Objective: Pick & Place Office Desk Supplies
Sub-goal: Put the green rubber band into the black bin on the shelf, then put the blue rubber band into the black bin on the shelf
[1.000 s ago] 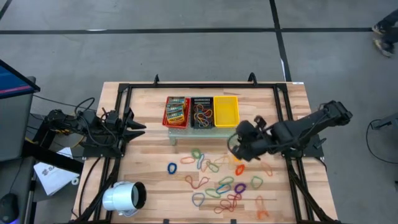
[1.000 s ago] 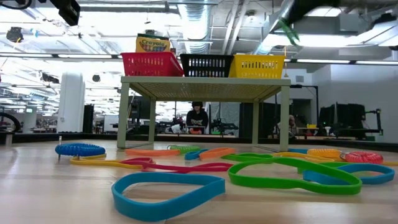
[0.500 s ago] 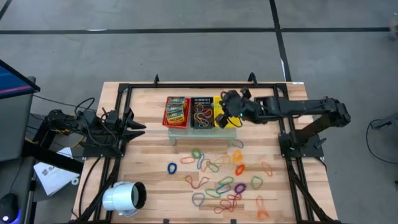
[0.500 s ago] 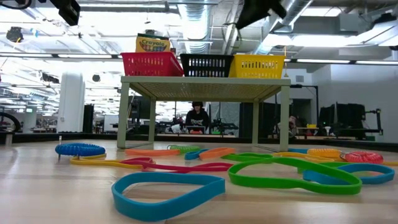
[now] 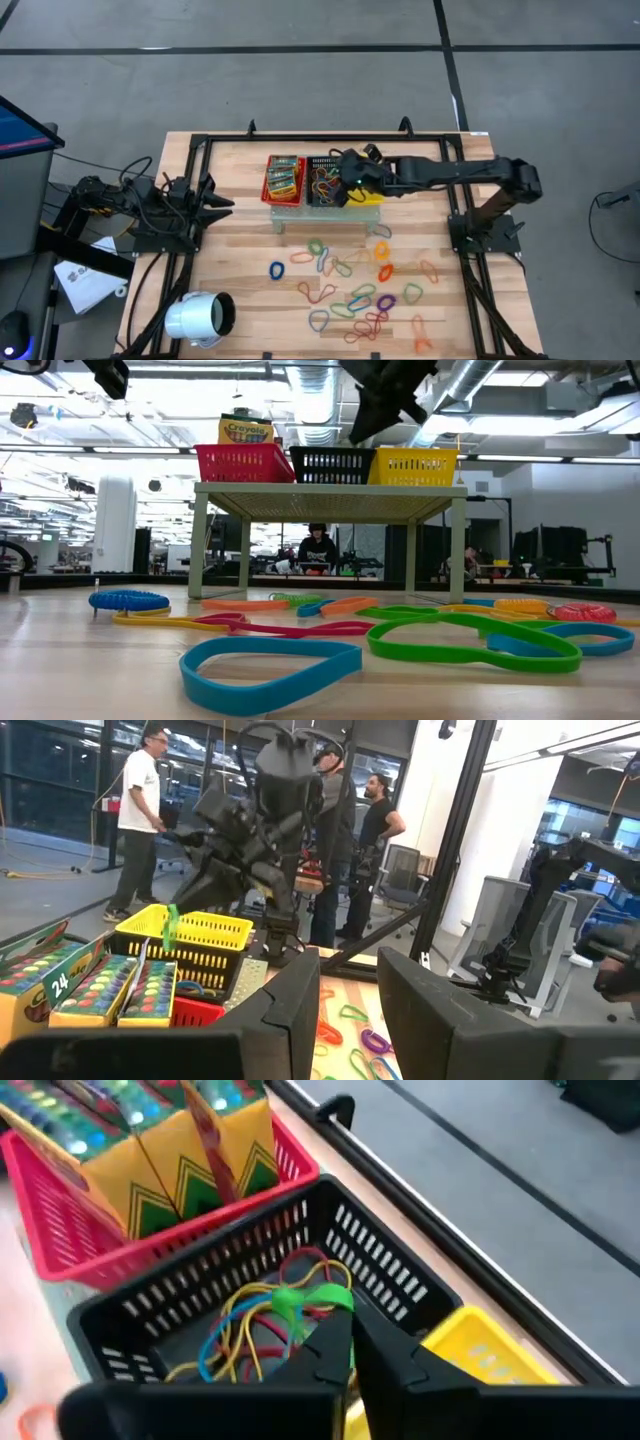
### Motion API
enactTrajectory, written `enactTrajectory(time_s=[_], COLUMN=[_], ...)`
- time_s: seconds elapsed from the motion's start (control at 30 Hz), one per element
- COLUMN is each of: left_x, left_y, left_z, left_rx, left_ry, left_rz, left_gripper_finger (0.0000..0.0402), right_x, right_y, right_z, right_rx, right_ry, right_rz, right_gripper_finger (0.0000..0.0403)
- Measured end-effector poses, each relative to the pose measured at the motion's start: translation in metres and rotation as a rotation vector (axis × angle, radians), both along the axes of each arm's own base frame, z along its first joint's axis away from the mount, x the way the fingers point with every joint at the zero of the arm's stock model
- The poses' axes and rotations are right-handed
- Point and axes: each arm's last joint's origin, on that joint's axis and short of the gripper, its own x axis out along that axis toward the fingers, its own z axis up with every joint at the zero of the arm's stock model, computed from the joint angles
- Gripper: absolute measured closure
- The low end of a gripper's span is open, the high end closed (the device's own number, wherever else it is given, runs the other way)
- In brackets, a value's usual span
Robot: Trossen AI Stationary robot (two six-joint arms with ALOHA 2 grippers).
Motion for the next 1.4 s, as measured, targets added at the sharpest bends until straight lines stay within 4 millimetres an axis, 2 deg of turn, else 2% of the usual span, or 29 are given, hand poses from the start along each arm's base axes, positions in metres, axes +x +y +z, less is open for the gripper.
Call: enactTrajectory(time_s=[0.13,0.37,0.47,0.6,0.73,0.8,0.93,1.07,1.23,1.4], left_x=[0.000,0.000,0.000,0.000,0.000,0.000,0.000,0.000,0.000,0.000], left_y=[0.000,0.000,0.000,0.000,0.000,0.000,0.000,0.000,0.000,0.000], left_z=[0.000,0.000,0.000,0.001,0.000,0.000,0.000,0.000,0.000,0.000], left_rx=[0.000,0.002,0.001,-0.005,-0.020,-0.020,-0.019,-0.018,-0.018,-0.018], left_ry=[-0.001,-0.001,-0.001,-0.006,-0.003,-0.001,-0.001,0.000,-0.001,-0.001], left_rz=[0.000,0.000,0.000,0.000,-0.002,-0.003,-0.002,-0.003,-0.002,-0.002], left_gripper_finger=[0.0302,0.0302,0.0302,0.0302,0.0302,0.0302,0.0302,0.0302,0.0302,0.0302], right_x=[0.000,-0.006,-0.011,-0.031,-0.066,-0.085,-0.121,-0.147,-0.162,-0.165], right_y=[0.000,0.011,0.020,0.036,0.053,0.062,0.081,0.098,0.115,0.128], right_z=[-0.001,0.011,0.020,0.040,0.056,0.057,0.037,-0.005,-0.063,-0.114], right_rx=[0.002,-0.017,-0.031,-0.024,0.045,0.077,0.085,0.135,0.194,0.160], right_ry=[0.005,-0.029,-0.045,-0.095,-0.099,-0.081,-0.067,-0.089,-0.074,-0.074], right_rz=[0.002,0.051,0.092,0.136,0.138,0.111,-0.007,-0.080,-0.112,-0.068], right_gripper_finger=[0.0340,0.0208,0.0167,0.0150,0.0148,0.0148,0.0148,0.0148,0.0148,0.0148])
